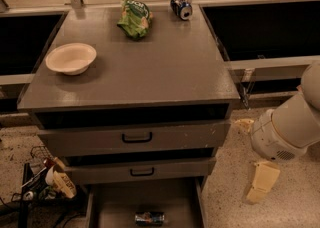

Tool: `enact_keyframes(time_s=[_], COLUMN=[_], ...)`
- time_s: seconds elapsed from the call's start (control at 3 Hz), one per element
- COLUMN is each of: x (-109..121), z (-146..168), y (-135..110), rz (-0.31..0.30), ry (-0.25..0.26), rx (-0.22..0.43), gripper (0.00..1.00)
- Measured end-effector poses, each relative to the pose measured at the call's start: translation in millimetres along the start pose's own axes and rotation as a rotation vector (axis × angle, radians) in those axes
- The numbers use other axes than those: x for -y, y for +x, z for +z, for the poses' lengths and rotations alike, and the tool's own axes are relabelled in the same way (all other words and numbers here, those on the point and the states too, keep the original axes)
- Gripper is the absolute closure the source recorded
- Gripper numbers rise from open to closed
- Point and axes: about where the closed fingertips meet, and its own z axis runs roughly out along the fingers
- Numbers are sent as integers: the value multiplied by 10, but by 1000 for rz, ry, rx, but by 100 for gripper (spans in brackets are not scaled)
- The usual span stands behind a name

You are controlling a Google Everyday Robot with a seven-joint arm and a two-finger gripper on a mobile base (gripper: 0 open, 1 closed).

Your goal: Pick redbull can from bottom drawer and place on counter

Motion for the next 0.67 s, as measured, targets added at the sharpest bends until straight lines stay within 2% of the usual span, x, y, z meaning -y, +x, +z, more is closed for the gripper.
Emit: enact_keyframes(time_s=[0.33,0.67], x=[-126,-207], z=[299,570], y=[-14,-52], rz=[8,0], ry=[-46,-89], rx=[67,104], gripper=[0,0])
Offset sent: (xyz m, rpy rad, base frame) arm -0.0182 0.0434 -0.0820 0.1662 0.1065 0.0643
